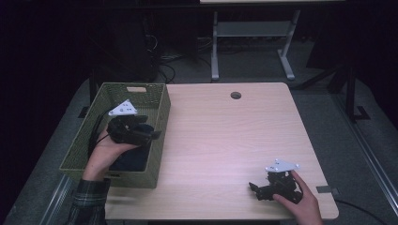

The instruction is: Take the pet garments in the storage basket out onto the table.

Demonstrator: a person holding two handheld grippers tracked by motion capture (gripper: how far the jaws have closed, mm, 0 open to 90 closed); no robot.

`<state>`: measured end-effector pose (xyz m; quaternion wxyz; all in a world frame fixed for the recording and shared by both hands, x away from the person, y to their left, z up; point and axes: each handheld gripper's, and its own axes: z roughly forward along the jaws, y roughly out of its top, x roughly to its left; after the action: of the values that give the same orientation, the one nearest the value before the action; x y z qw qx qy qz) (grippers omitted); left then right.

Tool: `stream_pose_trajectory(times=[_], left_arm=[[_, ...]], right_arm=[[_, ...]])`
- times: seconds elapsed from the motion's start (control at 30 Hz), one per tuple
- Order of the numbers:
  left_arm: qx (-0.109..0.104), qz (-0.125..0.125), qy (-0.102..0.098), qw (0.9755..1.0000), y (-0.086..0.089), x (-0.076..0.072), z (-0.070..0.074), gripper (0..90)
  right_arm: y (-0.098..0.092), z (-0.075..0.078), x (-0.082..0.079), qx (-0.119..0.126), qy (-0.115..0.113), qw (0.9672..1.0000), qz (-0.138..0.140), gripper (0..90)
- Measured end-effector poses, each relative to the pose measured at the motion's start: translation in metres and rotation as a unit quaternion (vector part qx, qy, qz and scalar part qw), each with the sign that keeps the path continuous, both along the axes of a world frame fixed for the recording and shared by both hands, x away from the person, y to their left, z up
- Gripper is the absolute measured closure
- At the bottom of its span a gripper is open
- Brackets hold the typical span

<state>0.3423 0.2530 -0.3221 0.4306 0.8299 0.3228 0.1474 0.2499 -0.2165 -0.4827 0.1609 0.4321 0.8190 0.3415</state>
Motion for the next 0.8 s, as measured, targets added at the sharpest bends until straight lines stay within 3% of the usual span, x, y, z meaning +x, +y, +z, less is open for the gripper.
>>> stream_pose_trajectory(times=[0.43, 0.8], left_arm=[[0.004, 0.042, 0.004, 0.9991, 0.042, -0.002, 0.002, 16.2], [0.025, 0.069, 0.022, 0.9970, 0.067, 0.002, -0.011, 16.0]], right_arm=[[0.000, 0.000, 0.000, 0.000, 0.000, 1.0000, 0.000, 0.0], [0.000, 0.000, 0.000, 0.000, 0.000, 1.0000, 0.000, 0.0]])
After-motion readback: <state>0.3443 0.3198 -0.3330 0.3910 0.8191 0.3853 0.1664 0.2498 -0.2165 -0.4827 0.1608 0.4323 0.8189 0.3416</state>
